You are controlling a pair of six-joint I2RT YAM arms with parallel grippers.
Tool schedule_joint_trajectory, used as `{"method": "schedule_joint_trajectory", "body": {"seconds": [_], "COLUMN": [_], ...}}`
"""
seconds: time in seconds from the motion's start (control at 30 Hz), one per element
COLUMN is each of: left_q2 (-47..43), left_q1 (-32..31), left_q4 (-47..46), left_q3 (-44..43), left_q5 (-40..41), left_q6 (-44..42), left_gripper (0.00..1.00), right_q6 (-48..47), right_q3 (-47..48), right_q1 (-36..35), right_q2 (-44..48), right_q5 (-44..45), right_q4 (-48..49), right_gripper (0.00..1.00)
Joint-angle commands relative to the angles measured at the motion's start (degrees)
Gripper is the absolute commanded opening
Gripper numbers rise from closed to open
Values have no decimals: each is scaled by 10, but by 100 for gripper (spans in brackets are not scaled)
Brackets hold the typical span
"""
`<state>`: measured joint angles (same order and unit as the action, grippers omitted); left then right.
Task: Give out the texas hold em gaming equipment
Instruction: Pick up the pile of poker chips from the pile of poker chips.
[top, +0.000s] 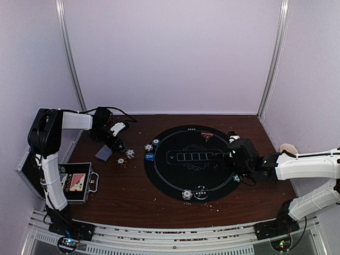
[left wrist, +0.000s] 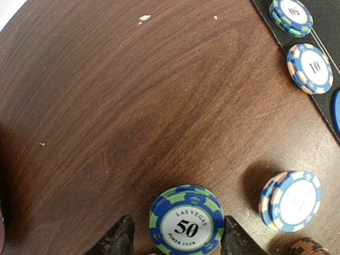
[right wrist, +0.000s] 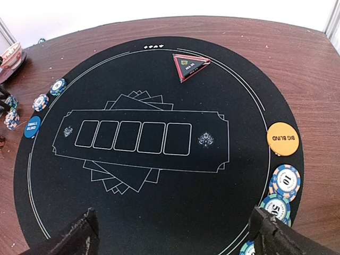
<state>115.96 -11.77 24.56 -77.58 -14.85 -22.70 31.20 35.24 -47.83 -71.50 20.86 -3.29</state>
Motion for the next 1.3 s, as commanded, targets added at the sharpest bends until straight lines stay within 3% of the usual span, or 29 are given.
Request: {"method": "schedule_joint_trajectory", "body": {"seconds": [0.0,0.27,0.47,0.8,1.0,1.27], "left_q2": [8,-2,-21,-95,-155,-244], "left_q1": [5,5,4,4,-12,-143], "left_q4": [-1,0,-1,-21,-24,-23], "left_q3": [-15,-10,-4,31,76,140], "left_q5": [-11,-19,-22,-28,-61,-100], "left_q6": [-2,-2,-1,-1,-55,-135], "left_gripper": [55,29,16,15,14,15], "right_q6": [-7,-8,-8,-6,-5,-12], "right_q3": [12,12,13,11,8,2], "right_q1": [-4,-4,-4,-4,-4,-4], "right_q2": [0,0,0,3,12,30], "right_q5": [12,13,11,13,23,41], "right_q4": [-1,0,0,0,2,5], "right_gripper": [100,100,100,100,100,100]}}
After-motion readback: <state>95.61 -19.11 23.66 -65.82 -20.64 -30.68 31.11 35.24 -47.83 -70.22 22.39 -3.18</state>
